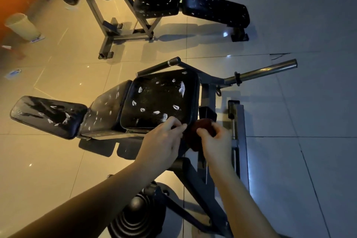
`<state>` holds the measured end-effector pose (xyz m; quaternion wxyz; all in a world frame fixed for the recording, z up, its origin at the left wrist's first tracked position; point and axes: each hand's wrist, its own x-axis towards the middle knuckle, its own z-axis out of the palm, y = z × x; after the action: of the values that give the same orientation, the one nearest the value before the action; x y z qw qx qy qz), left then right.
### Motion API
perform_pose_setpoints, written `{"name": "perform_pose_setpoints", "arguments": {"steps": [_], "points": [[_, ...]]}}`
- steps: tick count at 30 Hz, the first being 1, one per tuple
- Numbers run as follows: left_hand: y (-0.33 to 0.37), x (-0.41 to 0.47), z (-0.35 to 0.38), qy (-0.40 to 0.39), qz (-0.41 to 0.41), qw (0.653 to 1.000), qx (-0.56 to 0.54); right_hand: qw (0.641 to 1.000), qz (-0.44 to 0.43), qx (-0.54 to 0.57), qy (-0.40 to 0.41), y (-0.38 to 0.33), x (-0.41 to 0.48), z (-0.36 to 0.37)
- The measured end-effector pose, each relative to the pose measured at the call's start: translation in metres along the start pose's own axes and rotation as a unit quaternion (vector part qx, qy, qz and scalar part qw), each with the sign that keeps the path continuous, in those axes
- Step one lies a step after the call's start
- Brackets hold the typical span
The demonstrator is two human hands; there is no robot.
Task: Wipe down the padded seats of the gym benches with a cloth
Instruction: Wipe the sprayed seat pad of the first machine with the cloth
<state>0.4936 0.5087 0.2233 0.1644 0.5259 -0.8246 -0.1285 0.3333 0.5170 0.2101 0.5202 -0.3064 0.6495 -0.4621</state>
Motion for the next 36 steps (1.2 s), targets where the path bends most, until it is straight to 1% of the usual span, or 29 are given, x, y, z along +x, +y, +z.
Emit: {"name": "perform_pose_setpoints", "arguments": {"steps": [3,6,10,13,16,19,22,25,26,27,28,30,31,33,36], "points": [[-0.032,-0.019,-0.021,0.004,0.002,1.000,-0.010,1.000,0.014,-0.014,0.005,0.015,-0.025,0.022],[-0.082,-0.036,-0.033,0.029,0.015,0.999,0.009,0.998,0.011,0.000,0.067,0.022,-0.034,0.030],[-0.155,-0.036,-0.034,0.058,0.067,0.995,0.041,0.986,-0.047,-0.025,0.158,0.039,-0.039,0.066],[-0.192,-0.030,-0.036,0.070,0.092,0.992,0.046,0.963,-0.078,-0.043,0.253,0.052,-0.041,0.097],[-0.213,-0.027,-0.036,0.071,0.134,0.988,0.042,0.929,-0.101,-0.044,0.353,0.062,-0.040,0.118],[-0.222,-0.027,-0.027,0.095,0.169,0.980,0.034,0.901,-0.134,-0.047,0.409,0.065,-0.029,0.126],[-0.228,-0.029,-0.014,0.132,0.200,0.971,0.026,0.885,-0.188,-0.088,0.418,0.076,-0.020,0.144],[-0.235,-0.025,-0.006,0.157,0.217,0.963,0.026,0.903,-0.216,-0.135,0.346,0.098,-0.020,0.170],[-0.237,-0.024,-0.003,0.168,0.225,0.960,0.026,0.901,-0.220,-0.157,0.339,0.101,-0.020,0.172],[-0.239,-0.023,0.000,0.180,0.232,0.956,0.024,0.892,-0.223,-0.170,0.354,0.101,-0.019,0.166],[-0.240,-0.022,0.003,0.193,0.239,0.951,0.019,0.880,-0.224,-0.166,0.385,0.099,-0.016,0.157],[-0.242,-0.021,0.009,0.220,0.247,0.944,0.006,0.857,-0.226,-0.128,0.445,0.089,-0.012,0.137],[-0.243,-0.022,0.013,0.231,0.251,0.940,-0.003,0.852,-0.236,-0.109,0.455,0.087,-0.011,0.133],[-0.245,-0.021,0.020,0.255,0.259,0.931,-0.019,0.851,-0.264,-0.104,0.442,0.095,-0.008,0.147],[-0.249,-0.019,0.028,0.283,0.273,0.919,-0.034,0.853,-0.307,-0.160,0.392,0.125,-0.004,0.188]]}}
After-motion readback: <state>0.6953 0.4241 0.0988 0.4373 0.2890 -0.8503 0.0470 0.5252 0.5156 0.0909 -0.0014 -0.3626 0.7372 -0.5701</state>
